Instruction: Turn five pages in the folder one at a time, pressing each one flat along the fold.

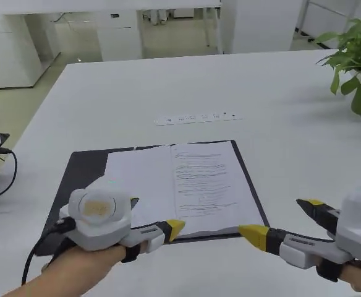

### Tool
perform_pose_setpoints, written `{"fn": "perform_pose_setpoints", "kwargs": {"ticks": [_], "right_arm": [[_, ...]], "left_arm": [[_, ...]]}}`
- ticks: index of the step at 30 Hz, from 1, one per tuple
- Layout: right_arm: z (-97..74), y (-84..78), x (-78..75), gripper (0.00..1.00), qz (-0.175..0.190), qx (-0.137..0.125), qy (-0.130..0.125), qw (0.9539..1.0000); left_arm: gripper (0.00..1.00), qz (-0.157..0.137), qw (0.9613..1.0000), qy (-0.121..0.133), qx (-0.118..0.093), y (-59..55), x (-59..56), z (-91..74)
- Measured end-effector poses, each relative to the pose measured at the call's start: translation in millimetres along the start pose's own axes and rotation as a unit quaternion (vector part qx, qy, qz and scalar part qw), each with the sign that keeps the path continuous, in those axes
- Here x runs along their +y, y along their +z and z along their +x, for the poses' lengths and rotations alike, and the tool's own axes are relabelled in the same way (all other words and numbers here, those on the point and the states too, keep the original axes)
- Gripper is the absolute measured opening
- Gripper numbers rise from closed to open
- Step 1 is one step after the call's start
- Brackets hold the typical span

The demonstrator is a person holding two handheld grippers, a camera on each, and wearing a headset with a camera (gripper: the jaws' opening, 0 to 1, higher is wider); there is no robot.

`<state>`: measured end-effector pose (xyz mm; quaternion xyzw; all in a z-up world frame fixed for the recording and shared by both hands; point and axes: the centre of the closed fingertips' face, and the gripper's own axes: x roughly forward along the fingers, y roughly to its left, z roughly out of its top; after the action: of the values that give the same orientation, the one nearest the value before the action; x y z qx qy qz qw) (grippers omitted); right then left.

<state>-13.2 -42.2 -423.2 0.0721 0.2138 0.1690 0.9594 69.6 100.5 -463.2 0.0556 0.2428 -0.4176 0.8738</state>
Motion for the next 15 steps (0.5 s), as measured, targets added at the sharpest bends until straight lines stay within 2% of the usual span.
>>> {"fn": "perform_pose_setpoints", "kwargs": {"ticks": [7, 11, 15], "right_arm": [[5.8, -2.6, -6.4, 0.84, 0.018, -0.002, 0.001, 0.9998], [8.0, -5.2, -11.9, 0.82, 0.03, 0.0, 0.001, 0.9995], [9.3, -8.4, -18.9, 0.81, 0.039, 0.001, -0.003, 0.9992]], "left_arm": [[0.62, 0.008, 0.9994, -0.034, -0.004, 6.8, -35.3, 55.3], [0.6, 0.017, 0.9989, -0.044, 0.002, 1.5, -52.4, 82.6], [0.6, 0.017, 0.9987, -0.047, 0.008, -5.2, -62.2, 105.4]]}}
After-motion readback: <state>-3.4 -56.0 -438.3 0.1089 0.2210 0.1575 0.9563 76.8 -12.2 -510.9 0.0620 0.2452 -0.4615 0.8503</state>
